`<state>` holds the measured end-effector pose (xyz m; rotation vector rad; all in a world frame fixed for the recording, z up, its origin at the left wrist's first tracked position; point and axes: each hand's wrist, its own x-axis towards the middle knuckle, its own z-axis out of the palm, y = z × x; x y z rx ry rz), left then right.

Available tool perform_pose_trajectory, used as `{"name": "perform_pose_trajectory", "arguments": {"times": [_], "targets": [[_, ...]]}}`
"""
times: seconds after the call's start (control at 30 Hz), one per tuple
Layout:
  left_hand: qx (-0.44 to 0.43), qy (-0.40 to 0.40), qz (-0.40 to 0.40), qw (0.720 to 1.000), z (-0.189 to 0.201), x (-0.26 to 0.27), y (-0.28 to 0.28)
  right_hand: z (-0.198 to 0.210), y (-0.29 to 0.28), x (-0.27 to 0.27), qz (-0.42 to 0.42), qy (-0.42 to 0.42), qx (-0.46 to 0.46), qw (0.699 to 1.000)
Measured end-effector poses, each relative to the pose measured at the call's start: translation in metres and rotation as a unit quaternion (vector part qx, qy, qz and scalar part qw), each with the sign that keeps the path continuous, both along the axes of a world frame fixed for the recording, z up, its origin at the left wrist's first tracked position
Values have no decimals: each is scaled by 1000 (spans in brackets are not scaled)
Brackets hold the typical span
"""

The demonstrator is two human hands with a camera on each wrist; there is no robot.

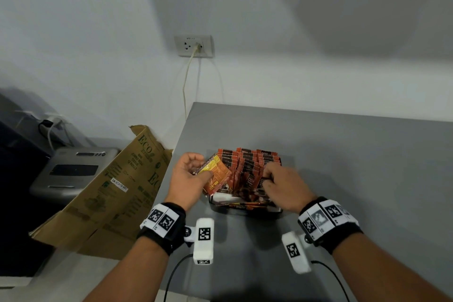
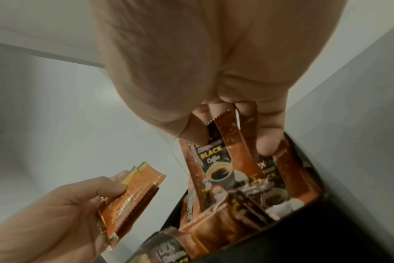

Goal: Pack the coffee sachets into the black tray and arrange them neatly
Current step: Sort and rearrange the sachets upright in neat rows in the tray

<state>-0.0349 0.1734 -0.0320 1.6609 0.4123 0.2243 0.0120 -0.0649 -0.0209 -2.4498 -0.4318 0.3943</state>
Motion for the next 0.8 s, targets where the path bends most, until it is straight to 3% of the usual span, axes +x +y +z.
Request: {"name": "perform_pose_trajectory", "arguments": {"times": [0.27, 0.37, 0.5, 0.67, 0.8], "targets": [[-64, 57, -22, 996, -6, -9, -5, -6, 11, -3, -6, 12, 17, 1000], [-129, 92, -15, 987, -9, -7, -7, -4, 12, -4, 5, 18, 9, 1000], [-270, 112, -27, 956, -2, -3, -13, 10, 15, -6, -23, 2, 80, 997], [-336, 109, -49, 934, 12, 3, -30, 41, 25, -6, -8, -1, 190, 982], [-424, 70, -92, 898, 21, 6, -44, 45, 34, -5, 1, -41, 174, 984]]}}
